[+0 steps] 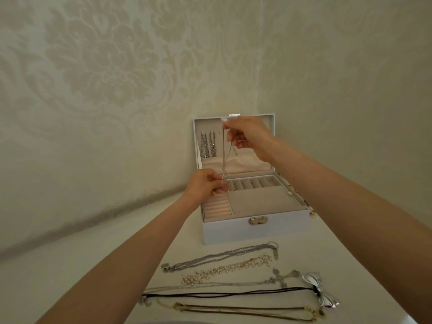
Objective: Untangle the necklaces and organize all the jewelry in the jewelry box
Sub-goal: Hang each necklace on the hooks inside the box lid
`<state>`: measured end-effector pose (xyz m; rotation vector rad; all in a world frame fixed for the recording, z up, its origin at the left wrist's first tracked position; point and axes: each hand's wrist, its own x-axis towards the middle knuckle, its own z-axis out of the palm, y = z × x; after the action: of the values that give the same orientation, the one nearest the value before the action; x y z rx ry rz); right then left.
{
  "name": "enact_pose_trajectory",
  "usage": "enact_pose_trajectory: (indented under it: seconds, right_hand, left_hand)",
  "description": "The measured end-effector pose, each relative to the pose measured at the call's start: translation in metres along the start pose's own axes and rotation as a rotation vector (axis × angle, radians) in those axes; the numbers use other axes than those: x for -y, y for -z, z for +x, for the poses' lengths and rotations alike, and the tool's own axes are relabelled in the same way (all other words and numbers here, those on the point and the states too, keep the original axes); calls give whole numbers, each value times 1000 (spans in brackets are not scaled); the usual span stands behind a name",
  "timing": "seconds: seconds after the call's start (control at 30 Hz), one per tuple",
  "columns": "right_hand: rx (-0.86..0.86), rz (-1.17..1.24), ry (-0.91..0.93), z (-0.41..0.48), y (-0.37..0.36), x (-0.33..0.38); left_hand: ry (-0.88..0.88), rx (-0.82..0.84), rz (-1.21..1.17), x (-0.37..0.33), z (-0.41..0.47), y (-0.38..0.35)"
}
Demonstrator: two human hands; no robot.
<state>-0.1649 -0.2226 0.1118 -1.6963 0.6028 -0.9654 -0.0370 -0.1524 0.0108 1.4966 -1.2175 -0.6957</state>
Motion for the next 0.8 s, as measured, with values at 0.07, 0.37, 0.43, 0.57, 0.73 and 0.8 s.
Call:
enact_pose_trajectory:
  seconds: [0.07, 0.37, 0.43, 0.57, 0.73, 0.8]
  right_hand:
    - [-24, -92, -24, 0, 1, -15]
    - [-35, -537, -124, -7, 8, -72]
    - [1, -501, -37, -8, 3, -74]
    - [138, -351, -5, -11, -9, -72]
    - [58, -294, -26, -4, -9, -82]
    - [57, -200, -68, -4, -6, -82]
  left_hand:
    - [7, -10, -42, 2, 2, 4]
    - [2, 46, -10, 0, 7, 22]
    - [-14, 40, 122, -2, 11, 23]
    - [-76, 19, 320, -9, 21, 21]
    - [-165, 16, 357, -17, 29, 18]
    - [-175, -13, 284, -20, 32, 19]
